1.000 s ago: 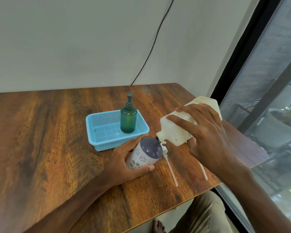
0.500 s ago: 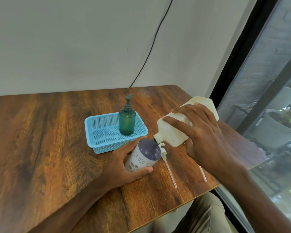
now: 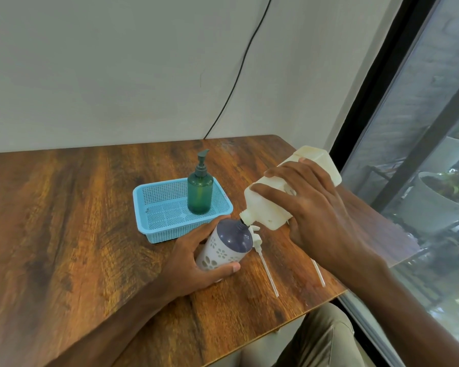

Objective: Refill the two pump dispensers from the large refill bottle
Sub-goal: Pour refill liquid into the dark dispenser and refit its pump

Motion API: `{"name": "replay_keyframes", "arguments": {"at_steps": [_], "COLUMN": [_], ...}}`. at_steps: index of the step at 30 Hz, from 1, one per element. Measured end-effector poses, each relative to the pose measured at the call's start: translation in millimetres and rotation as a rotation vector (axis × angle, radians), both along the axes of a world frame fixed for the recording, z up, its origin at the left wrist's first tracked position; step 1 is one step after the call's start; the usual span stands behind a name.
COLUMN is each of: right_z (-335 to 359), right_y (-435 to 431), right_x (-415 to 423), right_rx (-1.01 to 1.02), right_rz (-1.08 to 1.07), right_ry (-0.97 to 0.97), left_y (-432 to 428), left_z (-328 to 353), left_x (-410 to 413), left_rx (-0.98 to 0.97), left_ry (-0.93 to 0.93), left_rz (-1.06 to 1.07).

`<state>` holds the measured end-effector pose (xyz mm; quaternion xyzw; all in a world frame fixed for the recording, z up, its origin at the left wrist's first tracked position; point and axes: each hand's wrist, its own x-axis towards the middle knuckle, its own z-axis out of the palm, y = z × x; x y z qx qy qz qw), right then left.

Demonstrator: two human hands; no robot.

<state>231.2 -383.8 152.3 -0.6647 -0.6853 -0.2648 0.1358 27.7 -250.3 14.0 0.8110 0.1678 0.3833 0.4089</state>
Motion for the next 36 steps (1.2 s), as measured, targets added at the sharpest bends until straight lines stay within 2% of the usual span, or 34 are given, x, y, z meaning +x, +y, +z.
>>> {"name": "replay_keyframes", "arguments": {"at_steps": [14, 30, 36], "right_z": [7.0, 6.4, 3.3], "right_y": [3.2, 5.8, 5.7], "right_x": [-8.6, -8.9, -4.6], "right_rx": [0.01, 0.065, 0.029], "right_rz": [0.007, 0.111, 0.057], "right_ry": [-0.074, -0.172, -0.11], "left_y": [2.7, 3.6, 2.0], "left_z": [-2.0, -2.4, 1.2], "left_x": [-0.2, -1.0, -0.6], "left_rx": [-0.012, -0.015, -0.008], "left_ry": [0.015, 0.004, 0.001], "left_rz": [0.007, 0.009, 0.011]}}
